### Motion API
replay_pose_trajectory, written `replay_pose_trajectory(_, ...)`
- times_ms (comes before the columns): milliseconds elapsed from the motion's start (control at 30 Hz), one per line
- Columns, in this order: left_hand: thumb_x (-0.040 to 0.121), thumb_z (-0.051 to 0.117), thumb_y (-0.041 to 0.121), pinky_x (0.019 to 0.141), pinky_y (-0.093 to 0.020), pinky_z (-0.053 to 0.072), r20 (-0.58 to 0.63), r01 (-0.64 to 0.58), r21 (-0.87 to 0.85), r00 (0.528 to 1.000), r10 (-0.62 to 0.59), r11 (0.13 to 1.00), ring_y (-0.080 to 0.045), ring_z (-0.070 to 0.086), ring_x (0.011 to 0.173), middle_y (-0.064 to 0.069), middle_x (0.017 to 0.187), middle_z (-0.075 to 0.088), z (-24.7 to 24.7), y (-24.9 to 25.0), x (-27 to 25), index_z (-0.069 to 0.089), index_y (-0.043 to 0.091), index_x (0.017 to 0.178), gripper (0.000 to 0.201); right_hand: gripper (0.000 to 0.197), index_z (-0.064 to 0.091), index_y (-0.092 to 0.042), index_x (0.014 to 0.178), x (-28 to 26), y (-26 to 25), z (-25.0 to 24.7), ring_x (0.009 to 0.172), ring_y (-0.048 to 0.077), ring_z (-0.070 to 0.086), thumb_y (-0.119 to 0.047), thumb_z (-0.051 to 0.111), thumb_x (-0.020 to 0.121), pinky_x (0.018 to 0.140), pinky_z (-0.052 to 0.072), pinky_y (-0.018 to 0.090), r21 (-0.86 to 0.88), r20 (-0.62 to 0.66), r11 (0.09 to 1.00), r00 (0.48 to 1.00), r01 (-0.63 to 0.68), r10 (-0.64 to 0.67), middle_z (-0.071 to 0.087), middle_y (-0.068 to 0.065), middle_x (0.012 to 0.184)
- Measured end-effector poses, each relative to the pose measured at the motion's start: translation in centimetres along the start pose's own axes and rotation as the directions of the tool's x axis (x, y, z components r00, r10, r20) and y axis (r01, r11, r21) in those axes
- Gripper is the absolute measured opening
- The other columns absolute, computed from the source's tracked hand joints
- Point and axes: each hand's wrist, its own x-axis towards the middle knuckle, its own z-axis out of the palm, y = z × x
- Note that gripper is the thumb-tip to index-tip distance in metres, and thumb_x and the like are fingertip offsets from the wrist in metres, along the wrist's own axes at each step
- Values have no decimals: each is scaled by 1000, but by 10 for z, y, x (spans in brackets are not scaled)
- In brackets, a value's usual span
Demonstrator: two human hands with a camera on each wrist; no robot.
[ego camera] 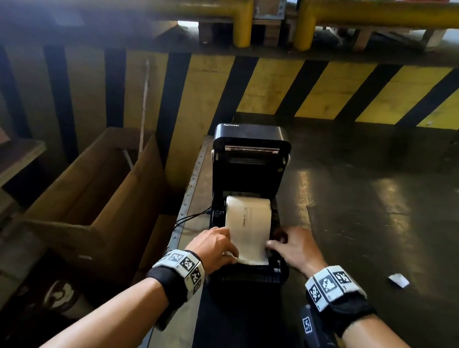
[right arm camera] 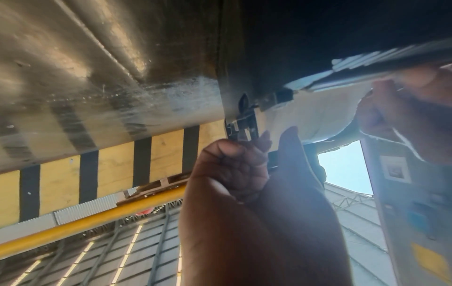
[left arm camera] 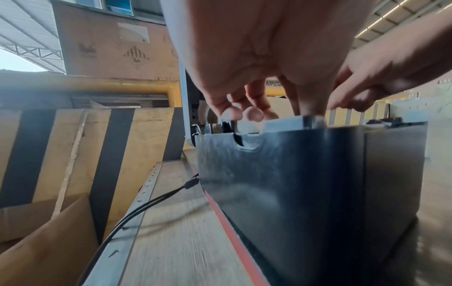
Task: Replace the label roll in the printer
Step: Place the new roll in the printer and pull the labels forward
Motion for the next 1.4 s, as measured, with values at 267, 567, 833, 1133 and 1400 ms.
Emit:
replay_pose_trajectory(267,88,57,27,85,-32,42,-53,-90,-16,995,89,996,-26,56,100,-11,101,63,5,11,-5,73,14,99,23,35,68,-15,105,-30,-10,12,90,15,59,-38,67,79,81,50,27,-140,187,968,966,208,-180,57,-1,95)
replay_pose_trajectory(567,83,63,35,87,-31,44,-106,-85,-47,991,80,995,-22,55,100,-6,106,61,11,15,-23,69,16,100,26,25,70,-11,99,-54,-7,15,82,18,58,-28,54,90,76,51,33,-143,115,953,961,266,-251,57,3,92)
replay_pose_trajectory(833,86,60,29,86,-29,45,-136,-130,-52,983,122,990,-21,56,96,-6,100,64,23,14,-50,72,14,97,22,23,70,-16,98,-80,-9,15,87,17,58,-31,55,90,75,49,30,-173,192,943,949,283,-249,59,2,98)
replay_pose_trajectory(1133,85,62,24,79,-22,44,-126,-224,-133,970,208,965,-20,62,90,-7,94,69,32,22,-68,74,11,94,20,10,67,-18,88,-106,1,21,84,17,58,-25,61,84,76,53,36,-176,191,954,959,244,-210,59,1,96)
replay_pose_trajectory(1400,85,62,27,84,-33,51,8,-225,-93,974,227,970,-20,63,92,-6,97,70,37,23,-77,73,14,96,21,10,72,-17,85,-111,-1,23,83,14,59,-25,66,81,76,53,33,-177,297,968,947,180,-122,60,-2,91)
